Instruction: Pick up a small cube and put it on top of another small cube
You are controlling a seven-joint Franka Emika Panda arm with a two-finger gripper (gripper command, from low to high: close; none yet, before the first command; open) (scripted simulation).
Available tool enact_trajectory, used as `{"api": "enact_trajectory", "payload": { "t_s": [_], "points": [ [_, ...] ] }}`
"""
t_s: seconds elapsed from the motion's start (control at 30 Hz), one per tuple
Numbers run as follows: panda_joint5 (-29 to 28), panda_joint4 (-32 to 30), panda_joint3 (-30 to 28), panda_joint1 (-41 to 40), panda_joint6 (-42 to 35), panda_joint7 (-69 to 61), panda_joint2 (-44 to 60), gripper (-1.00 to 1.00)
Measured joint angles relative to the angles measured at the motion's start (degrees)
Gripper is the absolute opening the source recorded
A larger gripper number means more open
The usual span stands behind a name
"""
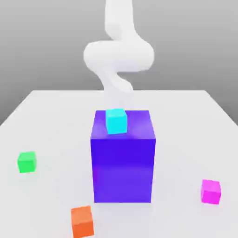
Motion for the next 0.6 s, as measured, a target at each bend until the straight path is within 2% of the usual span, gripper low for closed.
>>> {"api": "enact_trajectory", "payload": {
  "t_s": [0.4,0.6],
  "points": [
    [4.11,-6.71,2.00,14.66,11.66,-21.16,25.32,0.00],
    [3.30,-10.05,5.54,20.19,17.52,-29.56,37.75,0.00]
  ]
}}
